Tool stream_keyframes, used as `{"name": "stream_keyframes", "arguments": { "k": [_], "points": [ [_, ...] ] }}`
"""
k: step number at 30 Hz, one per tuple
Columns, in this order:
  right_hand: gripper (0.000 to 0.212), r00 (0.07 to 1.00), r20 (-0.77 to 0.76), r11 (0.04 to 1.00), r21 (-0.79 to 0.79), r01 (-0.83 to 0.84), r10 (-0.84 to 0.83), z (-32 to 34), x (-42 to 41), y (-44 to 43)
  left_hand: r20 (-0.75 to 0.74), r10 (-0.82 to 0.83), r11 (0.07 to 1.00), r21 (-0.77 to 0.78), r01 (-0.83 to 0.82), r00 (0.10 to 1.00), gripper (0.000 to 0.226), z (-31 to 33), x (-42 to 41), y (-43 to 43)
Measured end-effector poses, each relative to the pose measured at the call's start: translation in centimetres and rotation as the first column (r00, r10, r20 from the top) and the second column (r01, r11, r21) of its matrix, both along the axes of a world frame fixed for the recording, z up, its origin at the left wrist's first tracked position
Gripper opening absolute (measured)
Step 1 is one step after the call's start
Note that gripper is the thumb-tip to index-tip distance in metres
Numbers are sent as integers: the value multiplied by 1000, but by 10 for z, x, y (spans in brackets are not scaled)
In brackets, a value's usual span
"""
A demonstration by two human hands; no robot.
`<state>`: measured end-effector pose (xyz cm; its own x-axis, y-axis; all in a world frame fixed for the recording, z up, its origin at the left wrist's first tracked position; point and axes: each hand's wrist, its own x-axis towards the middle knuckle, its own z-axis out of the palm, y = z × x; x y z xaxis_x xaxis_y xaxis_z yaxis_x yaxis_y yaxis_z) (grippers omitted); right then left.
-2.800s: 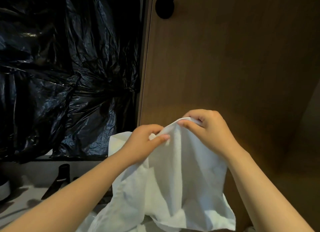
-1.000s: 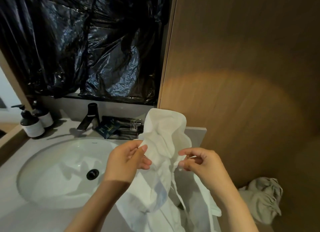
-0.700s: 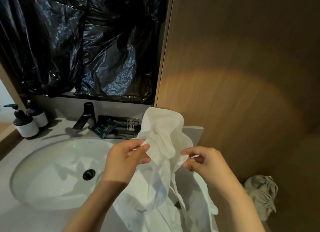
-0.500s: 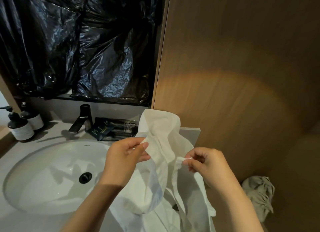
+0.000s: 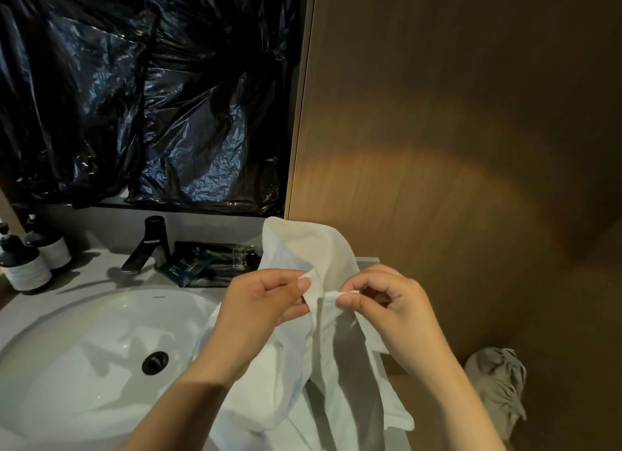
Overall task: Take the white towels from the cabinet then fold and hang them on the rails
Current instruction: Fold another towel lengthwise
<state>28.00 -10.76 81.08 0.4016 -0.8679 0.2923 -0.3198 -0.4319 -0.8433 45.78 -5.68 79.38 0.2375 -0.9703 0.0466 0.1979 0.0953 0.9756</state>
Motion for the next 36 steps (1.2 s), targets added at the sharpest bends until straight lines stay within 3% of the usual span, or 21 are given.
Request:
{"name": "stream_keyframes", "arguments": {
  "k": [15,23,30,36],
  "points": [
    [9,1000,-1,999,-45,21,-21,-10,15,0,274,-108,991,-49,126,956,21,-6,0,14],
    [10,999,33,1000,-19,4,-4,-12,18,3,403,75,992,-119,-29,912,20,-12,-2,20],
    [10,993,-114,999,-39,-31,26,-10,15,-11,461,211,968,-220,-119,862,26,-1,14,11],
    [7,989,-120,986,-130,-107,92,-3,22,-20,506,131,984,-170,-51,853,34,7,29,9]
  ]
}}
